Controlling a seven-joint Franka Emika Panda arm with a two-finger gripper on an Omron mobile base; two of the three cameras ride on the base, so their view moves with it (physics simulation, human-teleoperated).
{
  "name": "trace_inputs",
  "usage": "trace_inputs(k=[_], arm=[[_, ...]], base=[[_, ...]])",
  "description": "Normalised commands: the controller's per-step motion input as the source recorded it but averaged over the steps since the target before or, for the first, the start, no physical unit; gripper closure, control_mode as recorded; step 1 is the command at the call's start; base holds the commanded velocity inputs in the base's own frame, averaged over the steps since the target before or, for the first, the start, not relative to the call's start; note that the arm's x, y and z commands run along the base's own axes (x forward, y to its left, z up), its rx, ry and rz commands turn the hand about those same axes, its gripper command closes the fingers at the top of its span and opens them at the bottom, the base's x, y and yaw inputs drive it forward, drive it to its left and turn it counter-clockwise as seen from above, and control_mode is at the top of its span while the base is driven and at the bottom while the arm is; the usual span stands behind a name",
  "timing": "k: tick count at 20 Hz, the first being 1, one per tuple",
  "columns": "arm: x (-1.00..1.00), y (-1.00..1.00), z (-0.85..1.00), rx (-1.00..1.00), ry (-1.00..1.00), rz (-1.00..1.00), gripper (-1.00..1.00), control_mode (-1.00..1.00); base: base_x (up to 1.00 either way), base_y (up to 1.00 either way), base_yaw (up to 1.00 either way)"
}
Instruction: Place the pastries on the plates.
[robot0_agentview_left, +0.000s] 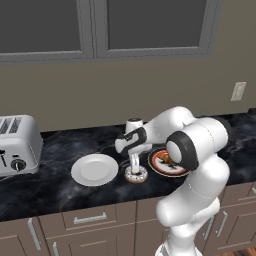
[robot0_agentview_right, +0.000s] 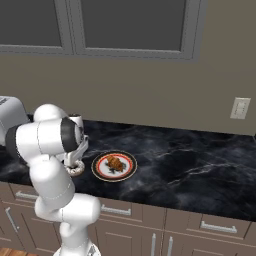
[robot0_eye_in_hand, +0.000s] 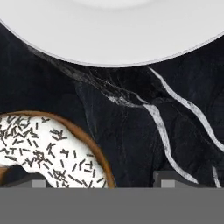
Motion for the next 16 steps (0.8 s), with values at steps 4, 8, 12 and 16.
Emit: trace_inputs(k=[4,8,12,16], arm=[[0.05,0.0,-0.43,0.0,0.0,0.0,-1.0,-1.0],[0.0,0.07,-0.57,0.0,0.0,0.0,1.0,-1.0],[-0.01,-0.01,-0.23,0.0,0.0,0.0,1.0,-1.0],[0.0,-0.14,0.2,0.0,-0.03,0.0,1.0,-1.0]], base=[[0.0,0.0,0.0],[0.0,0.0,0.0],[0.0,0.0,0.0],[0.0,0.0,0.0]])
